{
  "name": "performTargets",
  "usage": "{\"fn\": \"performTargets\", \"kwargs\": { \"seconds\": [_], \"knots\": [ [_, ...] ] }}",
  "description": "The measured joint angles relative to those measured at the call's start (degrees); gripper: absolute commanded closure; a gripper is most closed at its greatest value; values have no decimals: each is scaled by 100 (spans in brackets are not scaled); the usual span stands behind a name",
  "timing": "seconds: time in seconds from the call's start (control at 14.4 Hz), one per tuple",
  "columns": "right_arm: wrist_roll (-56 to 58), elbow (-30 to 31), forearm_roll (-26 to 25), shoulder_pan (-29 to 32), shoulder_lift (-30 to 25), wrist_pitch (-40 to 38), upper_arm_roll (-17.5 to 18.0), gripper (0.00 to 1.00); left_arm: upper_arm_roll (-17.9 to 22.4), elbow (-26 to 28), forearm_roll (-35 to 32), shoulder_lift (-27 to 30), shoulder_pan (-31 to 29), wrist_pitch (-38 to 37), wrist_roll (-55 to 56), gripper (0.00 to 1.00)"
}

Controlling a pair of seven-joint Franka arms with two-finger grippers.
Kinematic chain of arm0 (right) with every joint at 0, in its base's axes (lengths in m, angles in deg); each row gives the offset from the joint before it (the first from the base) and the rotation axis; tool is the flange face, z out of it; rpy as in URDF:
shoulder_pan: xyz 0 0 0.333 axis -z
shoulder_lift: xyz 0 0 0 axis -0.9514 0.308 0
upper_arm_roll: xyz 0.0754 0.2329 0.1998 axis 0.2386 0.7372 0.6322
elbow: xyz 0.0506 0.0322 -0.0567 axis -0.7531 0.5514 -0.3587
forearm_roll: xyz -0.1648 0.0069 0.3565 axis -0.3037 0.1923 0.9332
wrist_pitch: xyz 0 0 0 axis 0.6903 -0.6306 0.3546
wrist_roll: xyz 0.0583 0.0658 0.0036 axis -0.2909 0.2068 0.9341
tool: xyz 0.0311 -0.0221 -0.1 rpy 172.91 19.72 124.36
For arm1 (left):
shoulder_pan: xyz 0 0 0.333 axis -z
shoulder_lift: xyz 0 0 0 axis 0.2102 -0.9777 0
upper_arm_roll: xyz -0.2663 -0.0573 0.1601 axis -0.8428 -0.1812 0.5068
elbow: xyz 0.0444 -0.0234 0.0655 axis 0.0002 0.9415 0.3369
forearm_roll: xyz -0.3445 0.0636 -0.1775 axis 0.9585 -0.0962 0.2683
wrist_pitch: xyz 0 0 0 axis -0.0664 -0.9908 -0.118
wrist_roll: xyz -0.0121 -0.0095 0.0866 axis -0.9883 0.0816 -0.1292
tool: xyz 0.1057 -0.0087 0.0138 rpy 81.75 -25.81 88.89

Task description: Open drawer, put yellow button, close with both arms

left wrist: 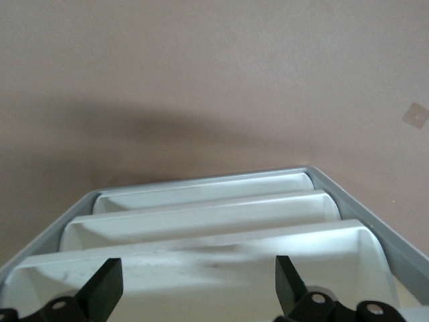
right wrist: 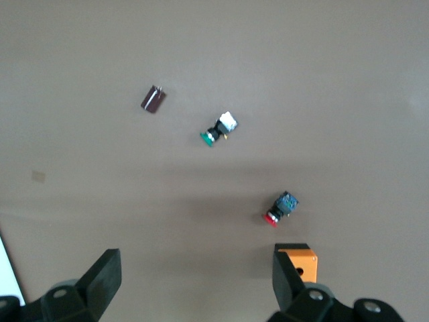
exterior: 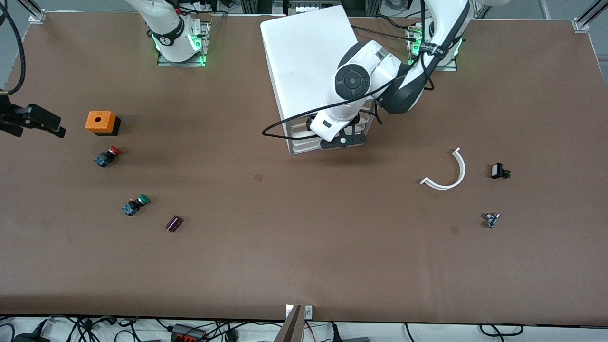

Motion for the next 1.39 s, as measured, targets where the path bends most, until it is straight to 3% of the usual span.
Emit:
{"fn": "performTargets", "kwargs": {
  "seconds": [0.28,0.49,0.9,1.18,1.39],
  "knots": [
    [0,834,-7,0,-580,135,8,0,8,-83,-337,289,-708,-352,-249,0],
    [-5,1301,-7,2,-892,325,11,0,27,-625,-653,440,-1391,-1297,-910,0],
    [-10,1374,-7,1,-975,286,14,0,56,-1812,-1090,545,-2504,-2497,-3064,0],
    [-10,1374,-7,1,-983,280,16,0,117,-1878,-1089,832,-3157,-2787,-4405,0],
    [-10,1373,-7,2,-985,237,16,0,545,-1728,-787,1131,-3180,-2817,-4975,0]
  ]
}}
